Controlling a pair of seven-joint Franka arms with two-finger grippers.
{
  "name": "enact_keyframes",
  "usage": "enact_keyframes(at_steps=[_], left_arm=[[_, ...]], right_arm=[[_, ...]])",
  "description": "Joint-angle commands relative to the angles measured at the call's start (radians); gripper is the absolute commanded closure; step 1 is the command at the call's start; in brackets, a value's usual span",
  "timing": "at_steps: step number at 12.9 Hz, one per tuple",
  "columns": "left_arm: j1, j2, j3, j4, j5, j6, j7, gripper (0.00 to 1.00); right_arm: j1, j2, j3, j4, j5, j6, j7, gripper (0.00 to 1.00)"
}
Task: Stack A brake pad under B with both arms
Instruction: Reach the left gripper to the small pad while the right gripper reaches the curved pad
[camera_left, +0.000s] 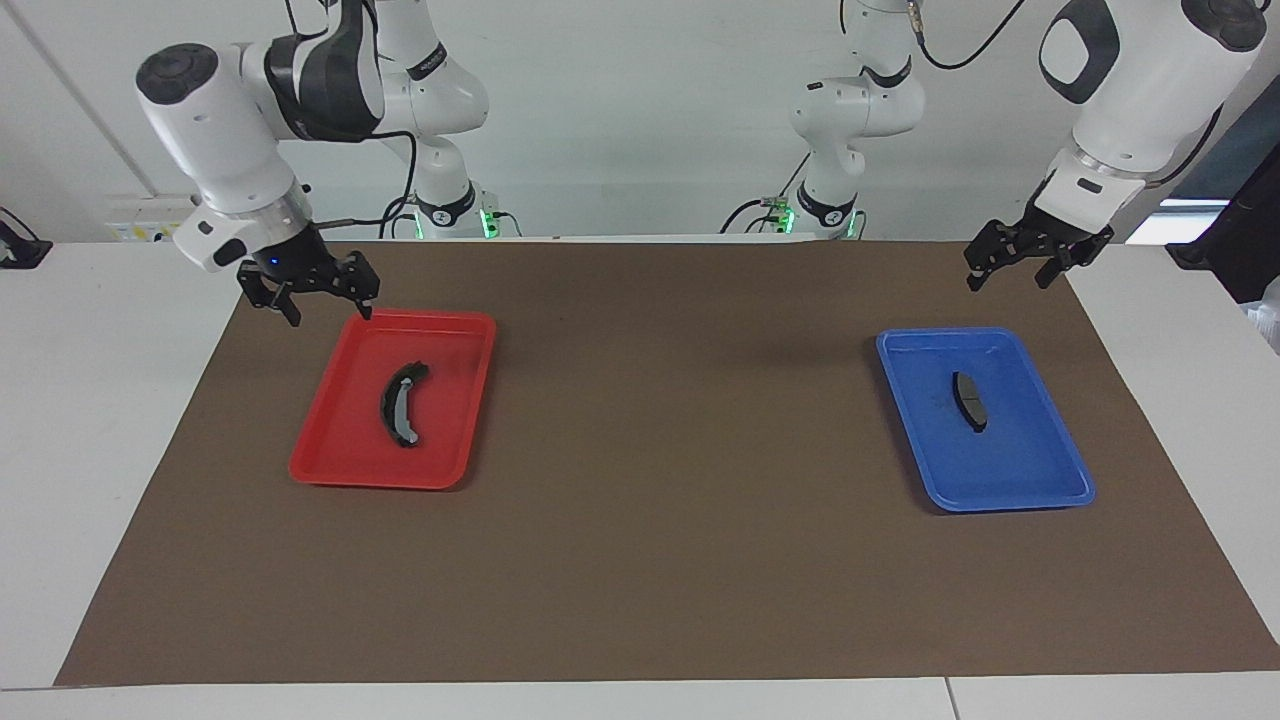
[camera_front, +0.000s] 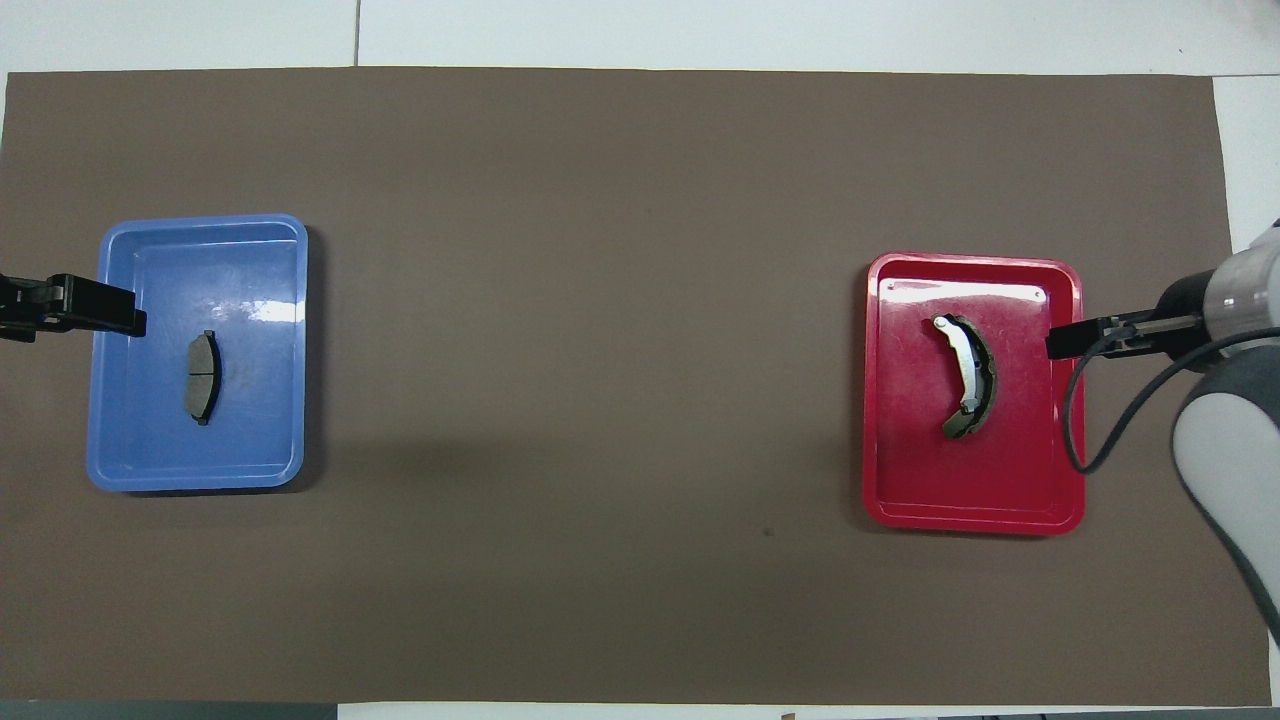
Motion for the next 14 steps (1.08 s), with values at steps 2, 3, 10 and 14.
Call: enact_keyframes(at_steps=[2,3,10,14], left_arm=[[0.058,-0.029,0.0,-0.157,0.014,0.166,0.105,0.01],[0.081,-0.025,0.0,-0.197,0.014,0.221,0.131,0.01],[0.169,0.146,0.0,-0.344,0.014,0.53,0.211,0.02],[0.169,0.19,0.0,-0.424,0.014,0.67,0.208,0.03]], right_arm=[[0.008,0.097,0.003,-0.121,0.017,0.223,0.011,0.0],[0.008,0.125,0.003,-0.151,0.017,0.29,0.023,0.0],[0.008,0.219,0.003,-0.244,0.017,0.45,0.052,0.0],[0.007,0.243,0.003,-0.244,0.017,0.452,0.023,0.21]])
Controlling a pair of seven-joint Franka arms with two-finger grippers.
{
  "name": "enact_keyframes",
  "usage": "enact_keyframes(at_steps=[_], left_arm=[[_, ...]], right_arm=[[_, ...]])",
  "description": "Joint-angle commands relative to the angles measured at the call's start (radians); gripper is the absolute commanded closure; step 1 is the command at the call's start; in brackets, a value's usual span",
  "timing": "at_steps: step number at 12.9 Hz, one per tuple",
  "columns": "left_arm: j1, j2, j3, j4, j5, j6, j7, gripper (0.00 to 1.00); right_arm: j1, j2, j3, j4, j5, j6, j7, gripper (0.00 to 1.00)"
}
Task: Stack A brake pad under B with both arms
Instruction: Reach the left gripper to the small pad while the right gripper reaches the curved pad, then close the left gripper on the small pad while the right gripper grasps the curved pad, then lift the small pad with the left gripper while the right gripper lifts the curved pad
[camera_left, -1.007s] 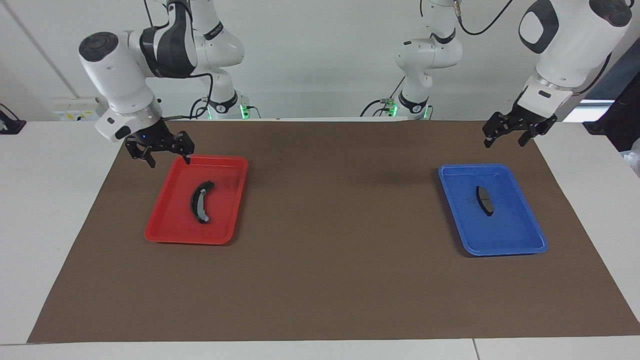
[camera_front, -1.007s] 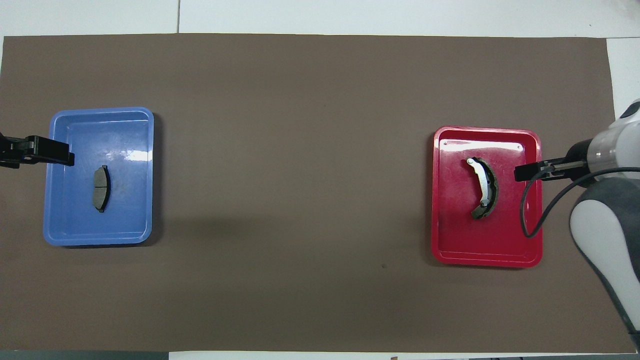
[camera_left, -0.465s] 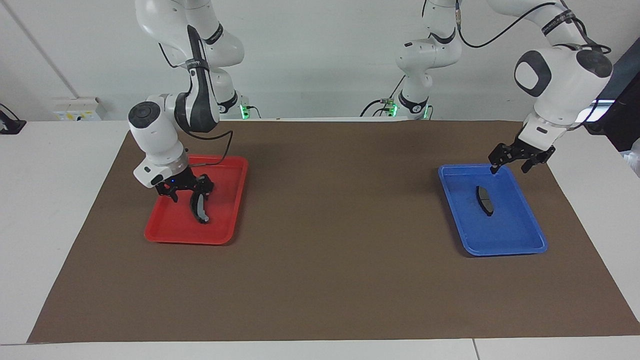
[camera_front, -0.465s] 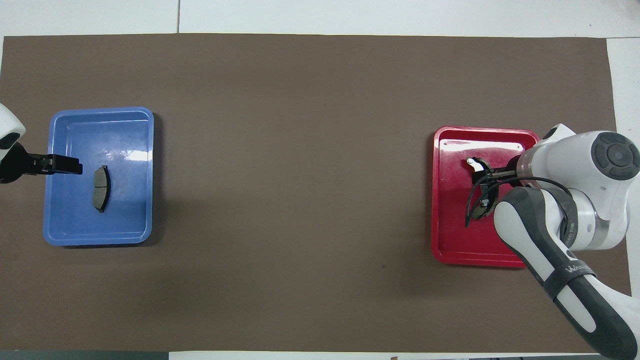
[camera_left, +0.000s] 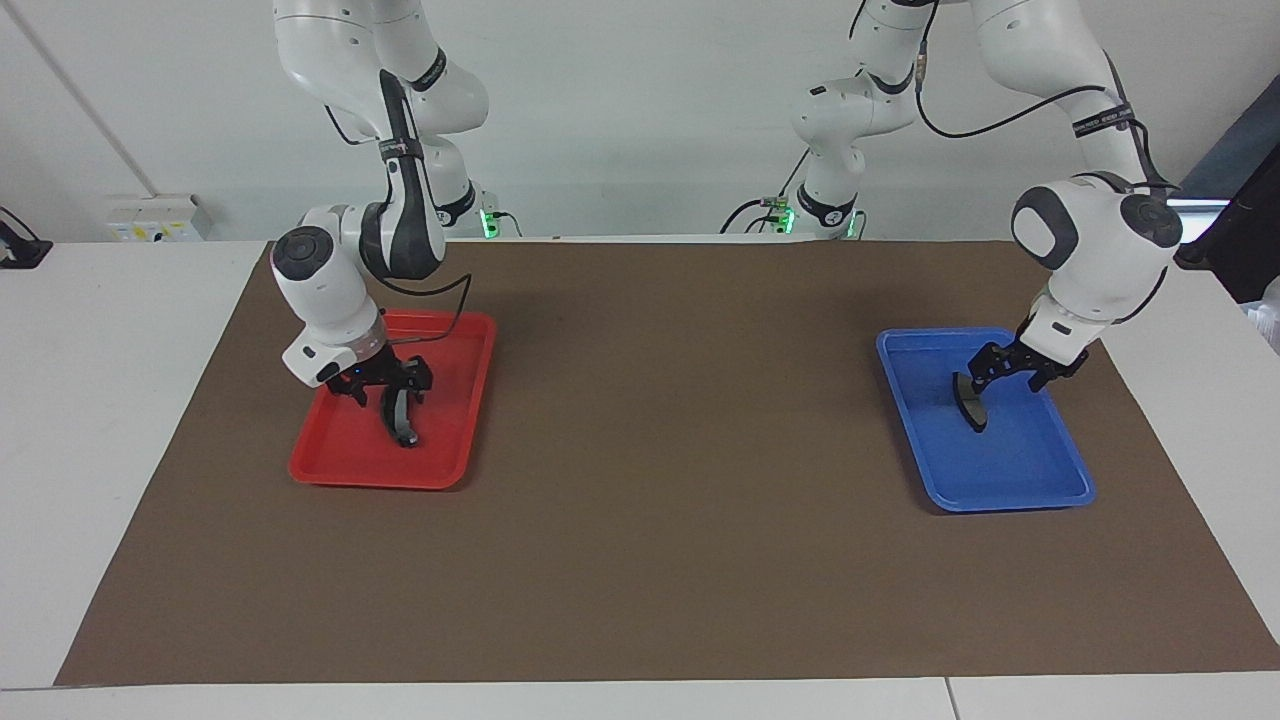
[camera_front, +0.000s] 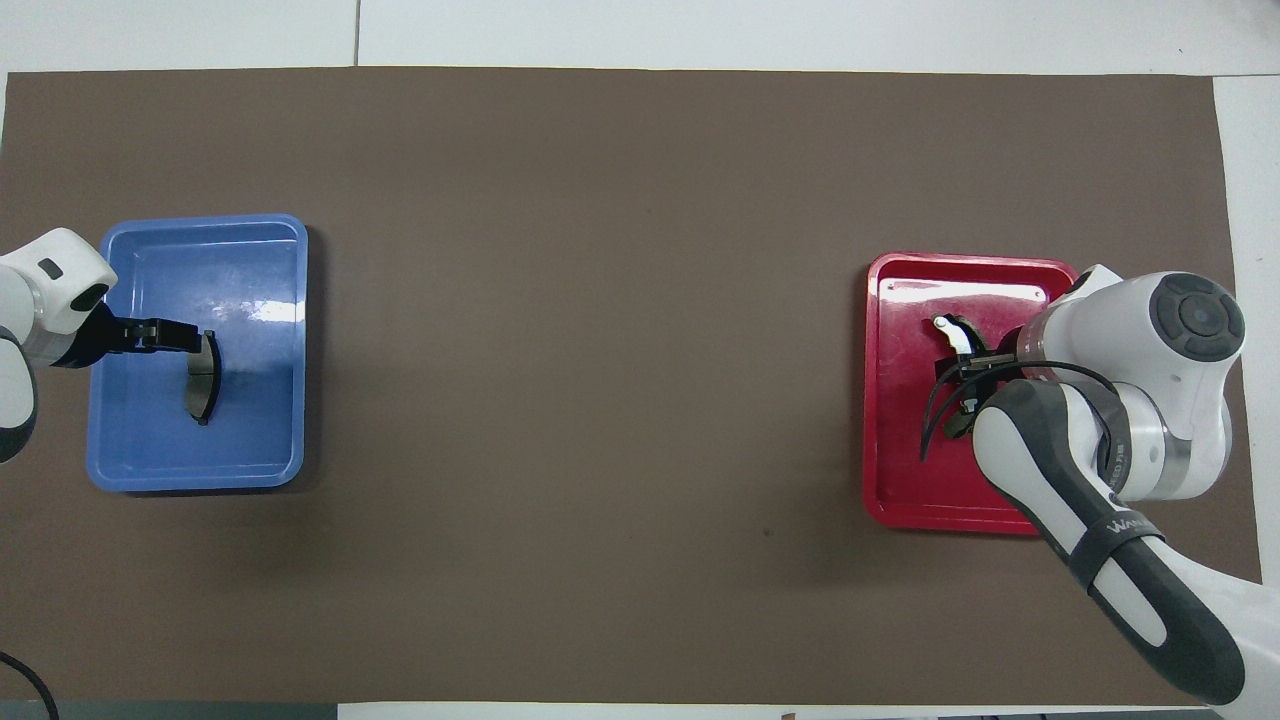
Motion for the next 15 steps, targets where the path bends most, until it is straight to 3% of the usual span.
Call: enact_keyframes(at_steps=[1,5,9,10,12,14,15], left_arm=[[0.006,-0.003,-0.005,-0.072,0.011,0.084,0.008,0.03],[0.006,0.012,-0.005,-0.125,0.011,0.149,0.002,0.05],[0.008,0.013,-0.005,-0.151,0.011,0.166,0.002,0.14],[0.008,0.013,-0.005,-0.155,0.011,0.166,0.0,0.25],[0.008,0.013,-0.005,-0.151,0.011,0.163,-0.003,0.8],[0.008,0.012,-0.005,-0.12,0.011,0.155,-0.001,0.97],[0.008,0.004,-0.005,-0.105,0.011,0.146,0.0,0.99]], right_arm=[[-0.007,0.001,0.003,-0.012,0.015,0.026,-0.021,0.24],[-0.007,0.001,0.003,-0.012,0.015,0.026,-0.033,0.39],[-0.007,0.001,0.003,-0.012,0.015,0.02,-0.039,0.71],[-0.007,0.001,0.003,-0.009,0.015,0.015,-0.039,0.82],[-0.007,0.001,0.003,0.005,0.015,-0.003,-0.039,0.93],[-0.005,0.001,0.003,0.051,0.015,-0.053,-0.038,0.94],[-0.005,0.001,0.003,0.08,0.015,-0.087,-0.038,0.99]])
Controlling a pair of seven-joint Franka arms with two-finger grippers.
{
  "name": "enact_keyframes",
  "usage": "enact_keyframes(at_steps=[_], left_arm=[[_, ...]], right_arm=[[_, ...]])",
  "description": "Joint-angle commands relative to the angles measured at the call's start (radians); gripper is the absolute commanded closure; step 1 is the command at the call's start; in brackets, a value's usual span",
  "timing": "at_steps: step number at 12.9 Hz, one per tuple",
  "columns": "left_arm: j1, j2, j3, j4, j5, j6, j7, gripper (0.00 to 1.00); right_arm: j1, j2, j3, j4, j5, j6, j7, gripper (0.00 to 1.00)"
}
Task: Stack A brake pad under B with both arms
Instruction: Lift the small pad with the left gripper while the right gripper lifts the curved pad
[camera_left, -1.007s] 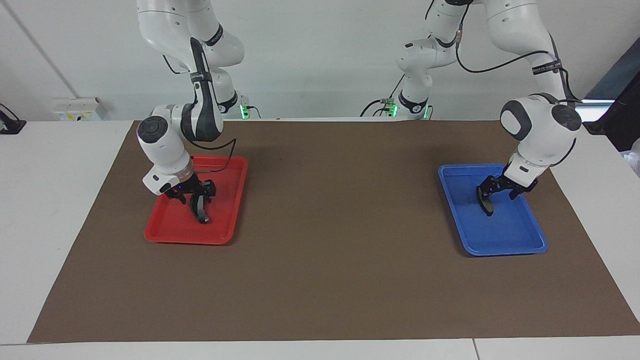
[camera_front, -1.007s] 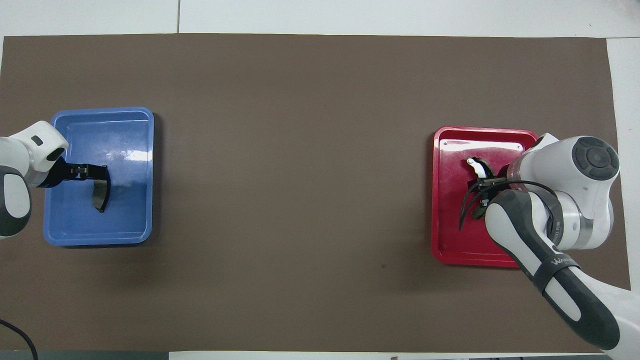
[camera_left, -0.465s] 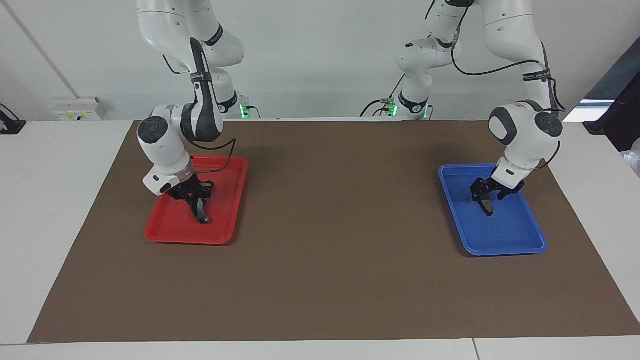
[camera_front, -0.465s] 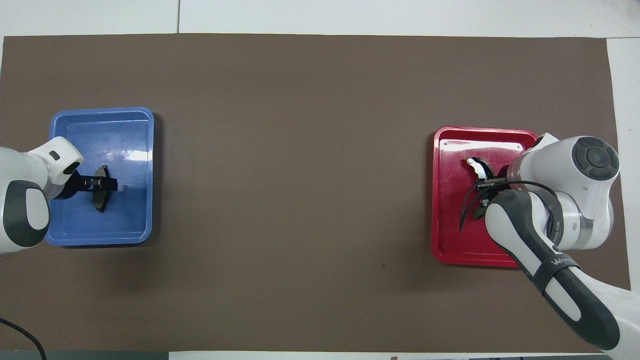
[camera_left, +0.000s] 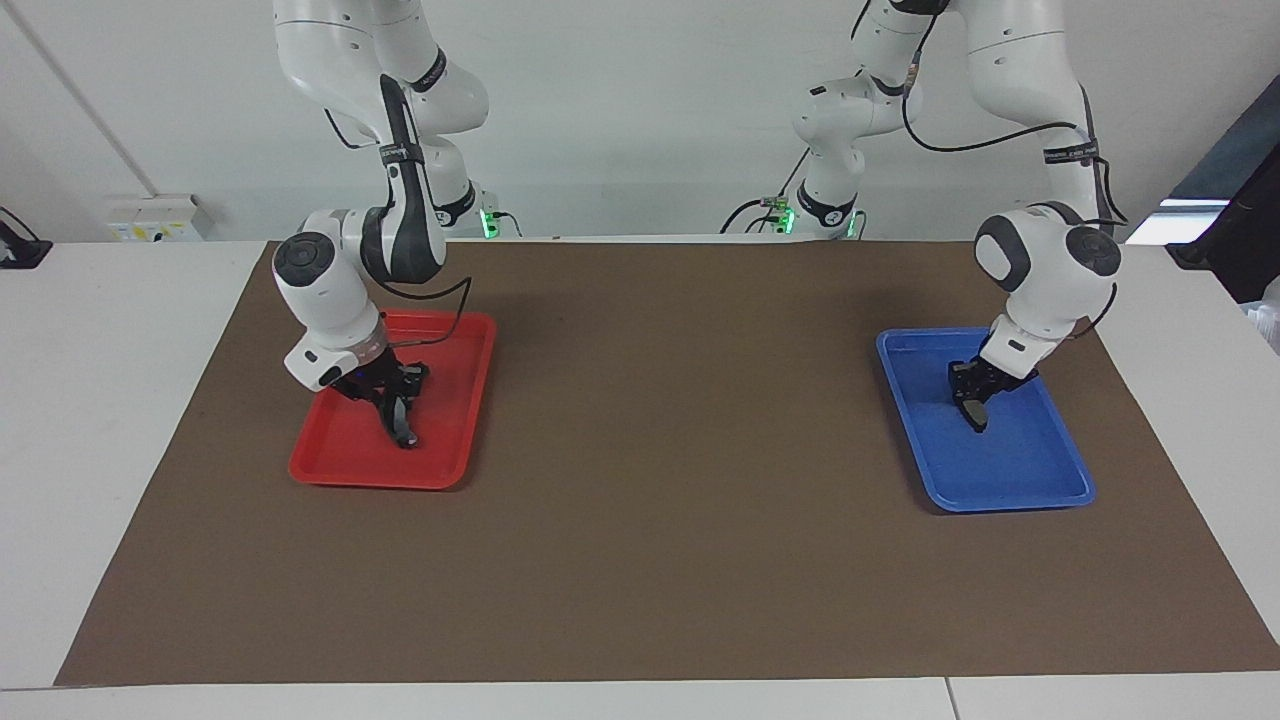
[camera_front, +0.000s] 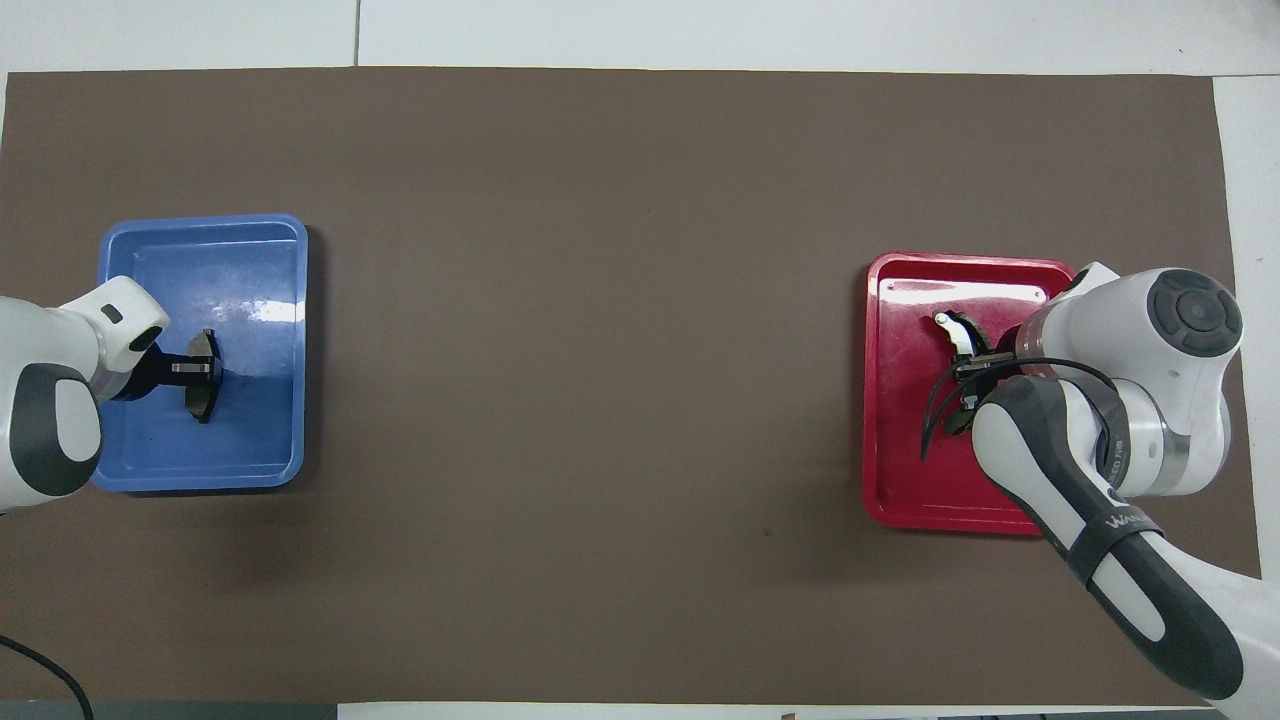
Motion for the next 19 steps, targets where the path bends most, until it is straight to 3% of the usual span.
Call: enact_keyframes(at_steps=[1,4,5,10,13,19], left_arm=[[0.006,-0.033,-0.004,0.033,0.011,-0.019,-0.001,0.99],[-0.034,-0.071,-0.015,0.142,0.011,-0.2,-0.035,0.99],[-0.09,-0.08,-0.013,0.168,0.011,-0.246,-0.091,0.99],[-0.392,-0.07,-0.013,0.19,0.011,-0.234,-0.502,0.99],[-0.586,-0.013,-0.013,0.206,0.011,-0.148,-0.652,0.99],[-0.75,0.16,-0.013,0.335,0.023,-0.136,-0.758,0.99]], right_arm=[[-0.004,-0.003,0.004,0.081,0.015,-0.08,-0.025,1.0],[-0.007,0.002,0.004,0.157,0.015,-0.149,-0.028,1.0],[-0.005,0.006,0.004,0.185,0.015,-0.165,-0.026,1.0],[-0.004,0.002,0.004,0.285,0.015,-0.271,-0.028,1.0],[-0.004,0.003,0.004,0.286,0.015,-0.269,-0.028,1.0],[-0.008,0.003,0.004,0.293,0.015,-0.278,-0.028,1.0]])
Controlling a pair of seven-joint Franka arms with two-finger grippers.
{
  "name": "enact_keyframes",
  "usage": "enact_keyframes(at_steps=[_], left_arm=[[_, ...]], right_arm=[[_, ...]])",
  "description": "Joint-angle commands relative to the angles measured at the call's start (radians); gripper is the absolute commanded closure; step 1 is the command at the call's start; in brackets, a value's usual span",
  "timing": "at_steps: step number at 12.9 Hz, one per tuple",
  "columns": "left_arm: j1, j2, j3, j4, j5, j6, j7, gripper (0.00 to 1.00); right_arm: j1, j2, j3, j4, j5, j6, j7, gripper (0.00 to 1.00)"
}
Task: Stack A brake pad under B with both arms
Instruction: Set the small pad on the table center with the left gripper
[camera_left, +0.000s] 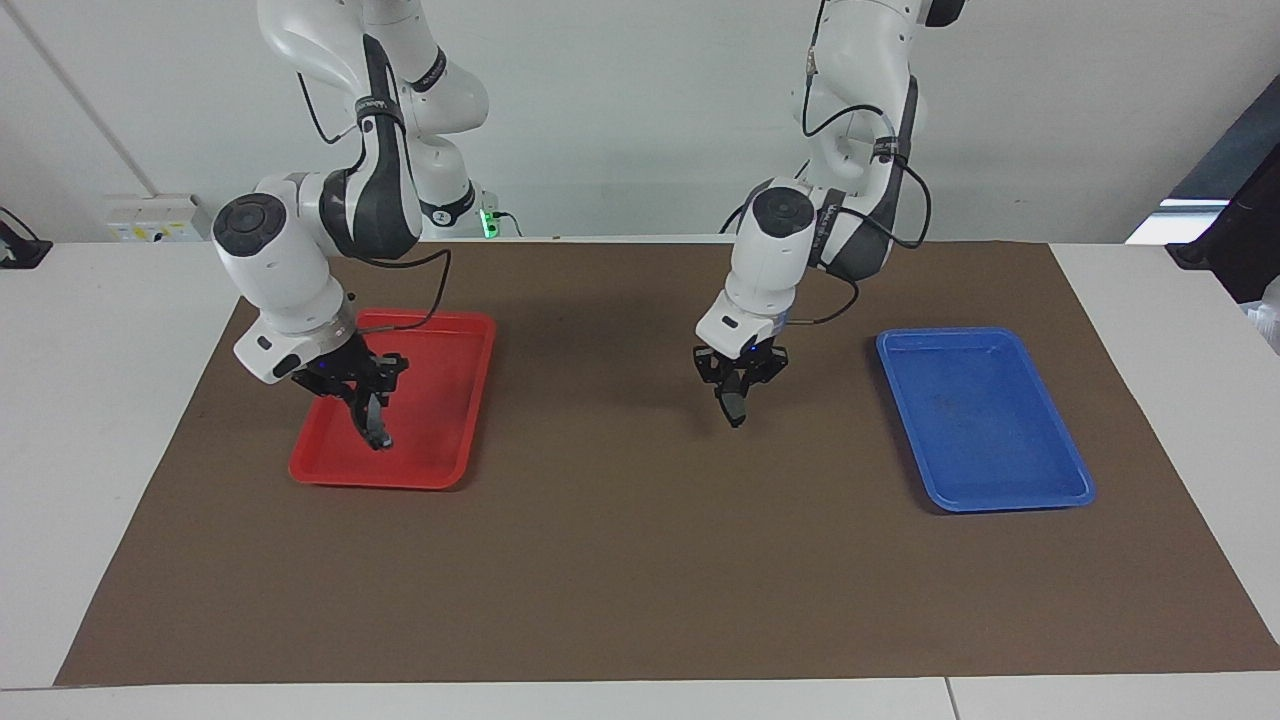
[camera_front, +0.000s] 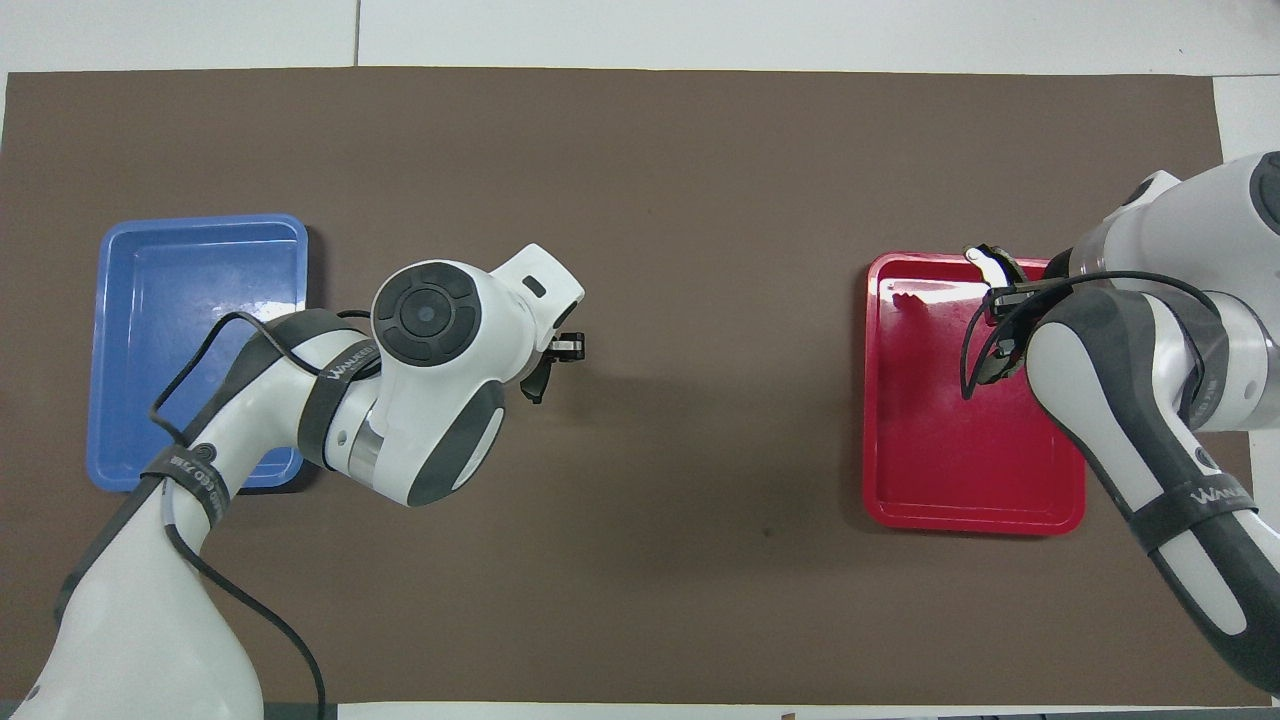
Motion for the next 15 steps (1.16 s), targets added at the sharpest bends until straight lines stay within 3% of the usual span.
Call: enact_keyframes(at_steps=[1,3,7,8,10,11,15], left_arm=[[-0.035,0.087,0.018,0.065,0.023,0.016,-0.029,0.99],[-0.052,0.105,0.018,0.064,0.024,0.017,-0.046,0.98],[-0.066,0.128,0.017,0.047,0.026,0.028,-0.052,0.78],[-0.068,0.131,0.017,0.042,0.026,0.036,-0.064,0.62],[-0.069,0.131,0.017,0.036,0.026,0.039,-0.069,0.14],[-0.069,0.131,0.017,0.033,0.026,0.036,-0.069,0.05],[-0.059,0.115,0.023,0.033,0.026,0.022,-0.065,0.01]], right_arm=[[-0.012,0.003,0.004,0.021,0.015,-0.023,-0.028,1.0],[-0.011,0.003,0.004,0.021,0.015,-0.023,-0.028,1.0],[-0.008,0.003,0.004,0.021,0.015,-0.023,-0.028,1.0],[-0.008,0.003,0.004,0.021,0.015,-0.023,-0.028,1.0],[-0.006,0.003,0.004,0.021,0.015,-0.022,-0.026,1.0],[-0.005,0.003,0.004,0.021,0.015,-0.022,-0.026,1.0],[-0.003,0.006,0.007,0.026,0.015,-0.022,-0.023,1.0]])
